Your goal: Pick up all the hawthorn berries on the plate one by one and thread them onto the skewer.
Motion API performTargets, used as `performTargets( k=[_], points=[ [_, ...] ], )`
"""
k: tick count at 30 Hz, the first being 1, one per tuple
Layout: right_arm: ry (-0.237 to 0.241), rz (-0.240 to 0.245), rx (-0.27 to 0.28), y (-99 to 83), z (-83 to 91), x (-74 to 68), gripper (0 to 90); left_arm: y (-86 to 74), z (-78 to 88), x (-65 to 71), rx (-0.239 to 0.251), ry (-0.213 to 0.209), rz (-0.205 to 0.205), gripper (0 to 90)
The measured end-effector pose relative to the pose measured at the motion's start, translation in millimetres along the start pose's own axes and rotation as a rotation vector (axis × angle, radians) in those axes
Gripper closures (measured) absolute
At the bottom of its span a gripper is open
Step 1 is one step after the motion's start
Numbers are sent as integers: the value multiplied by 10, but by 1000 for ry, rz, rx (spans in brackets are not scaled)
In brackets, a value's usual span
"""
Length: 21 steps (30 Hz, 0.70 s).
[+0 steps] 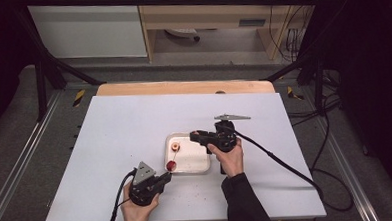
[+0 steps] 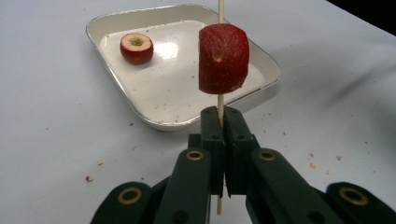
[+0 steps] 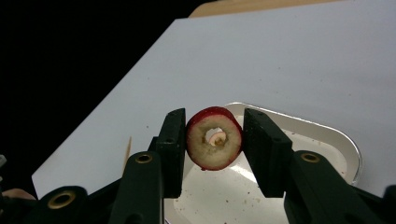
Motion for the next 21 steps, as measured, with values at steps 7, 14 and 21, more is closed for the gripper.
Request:
performTargets(
  k=[7,14,21],
  points=[
    [45,-38,138,-9,89,-36,611,43,-74,142,12,-15,29,882],
    [66,-75,264,-20,102,-36,611,82,-149,258,23,-29,64,882],
    [85,-88,344,-19,106,-72,611,134,-212,341,39,-39,80,882]
  ],
)
Point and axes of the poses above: each handheld gripper's, and its own axes: z roughly backward along the jaws, y roughly out of its top, x roughly to its right, the point moved 6 cm from there along -z, roughly forward along the jaws, and after that the axes turned 5 degrees about -y, right-handed, at the moved point
